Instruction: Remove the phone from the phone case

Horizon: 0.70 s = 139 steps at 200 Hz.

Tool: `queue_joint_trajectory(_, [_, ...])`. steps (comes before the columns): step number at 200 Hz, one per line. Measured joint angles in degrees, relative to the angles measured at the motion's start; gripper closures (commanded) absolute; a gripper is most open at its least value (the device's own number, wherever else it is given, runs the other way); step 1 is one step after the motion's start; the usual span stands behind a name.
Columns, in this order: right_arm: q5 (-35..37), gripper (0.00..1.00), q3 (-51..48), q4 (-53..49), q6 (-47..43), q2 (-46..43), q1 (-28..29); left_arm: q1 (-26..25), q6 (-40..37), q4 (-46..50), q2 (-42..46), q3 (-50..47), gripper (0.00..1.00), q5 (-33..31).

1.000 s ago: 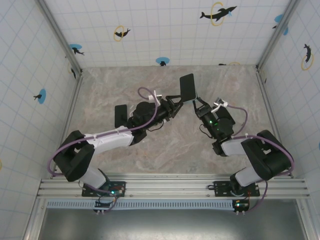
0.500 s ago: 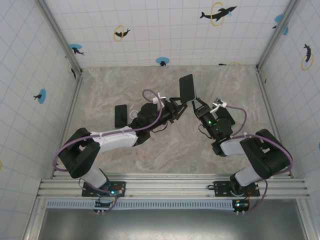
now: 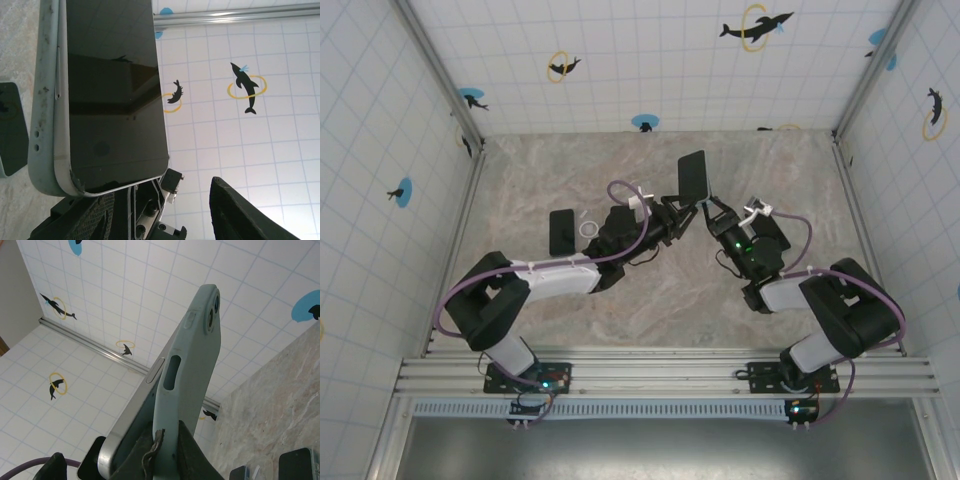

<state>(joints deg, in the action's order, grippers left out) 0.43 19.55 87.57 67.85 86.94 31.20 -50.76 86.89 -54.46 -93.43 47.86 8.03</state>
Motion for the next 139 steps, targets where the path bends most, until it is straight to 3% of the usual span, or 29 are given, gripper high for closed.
queue_joint_trajectory(100, [0.8, 0.97, -0.9, 0.1, -1.8, -1.0, 1.1, -0.2, 0.4, -0.5, -0.7, 0.0, 0.63, -4.7])
queue_joint_trajectory(139, [0.6, 0.97, -1.0, 0.4, -2.2, -1.4, 1.2, -0.2, 0.5, -0.5, -0.9, 0.0, 0.72, -5.7])
